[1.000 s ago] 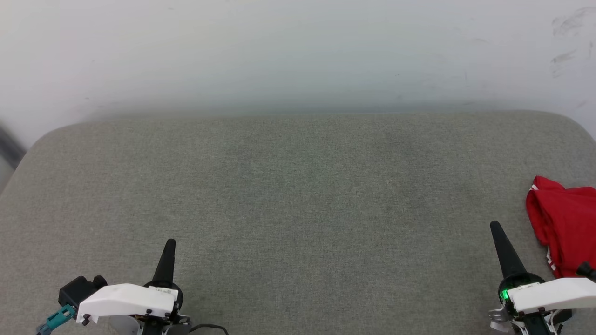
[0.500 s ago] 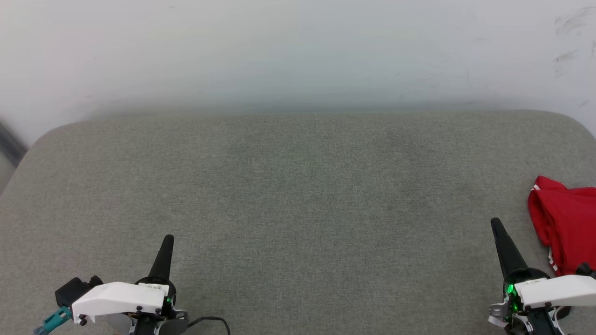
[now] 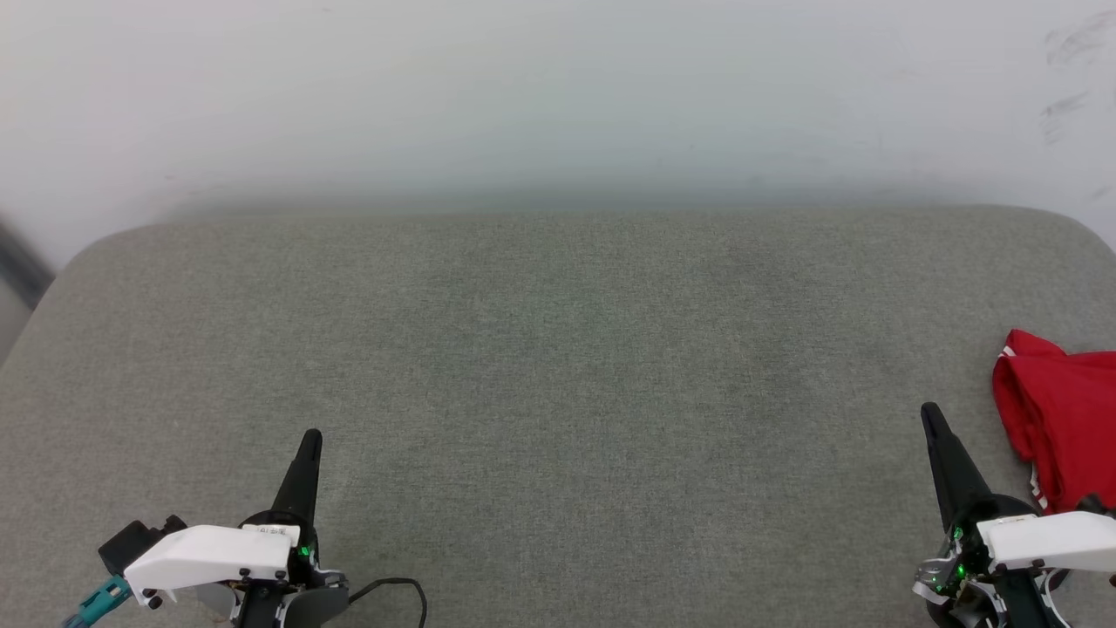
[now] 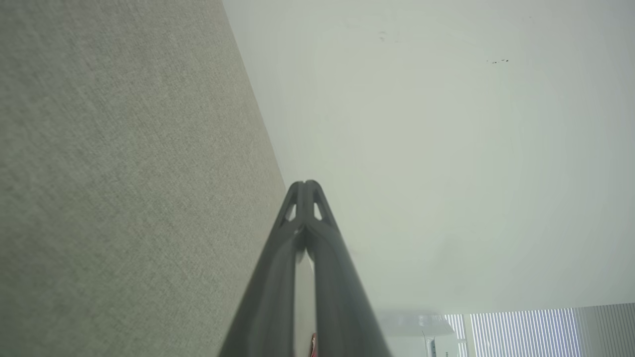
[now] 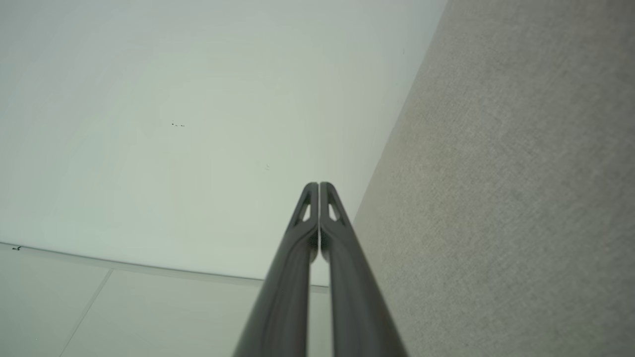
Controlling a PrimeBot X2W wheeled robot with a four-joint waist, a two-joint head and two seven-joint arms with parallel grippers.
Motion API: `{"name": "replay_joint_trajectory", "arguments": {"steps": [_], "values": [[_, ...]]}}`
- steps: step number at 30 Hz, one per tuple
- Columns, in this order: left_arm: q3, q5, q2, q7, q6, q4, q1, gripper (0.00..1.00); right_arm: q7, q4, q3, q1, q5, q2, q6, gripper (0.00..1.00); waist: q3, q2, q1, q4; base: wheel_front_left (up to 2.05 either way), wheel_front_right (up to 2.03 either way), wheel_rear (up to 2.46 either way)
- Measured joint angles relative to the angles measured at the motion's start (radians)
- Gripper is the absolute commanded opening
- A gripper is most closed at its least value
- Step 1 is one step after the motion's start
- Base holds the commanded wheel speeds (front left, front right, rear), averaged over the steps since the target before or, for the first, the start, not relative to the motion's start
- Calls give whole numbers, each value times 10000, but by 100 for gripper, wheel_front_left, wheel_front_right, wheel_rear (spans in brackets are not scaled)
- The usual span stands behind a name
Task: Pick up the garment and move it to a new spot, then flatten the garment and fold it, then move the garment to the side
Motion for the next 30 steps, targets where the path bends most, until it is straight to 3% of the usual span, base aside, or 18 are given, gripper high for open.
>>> {"name": "replay_joint_trajectory", "arguments": {"steps": [30], "values": [[472,-1701,-205,491,-322,-13,-186,0,173,453,-88,-402,2063,2,0,0,65,0,0,83,0,0,0]]}}
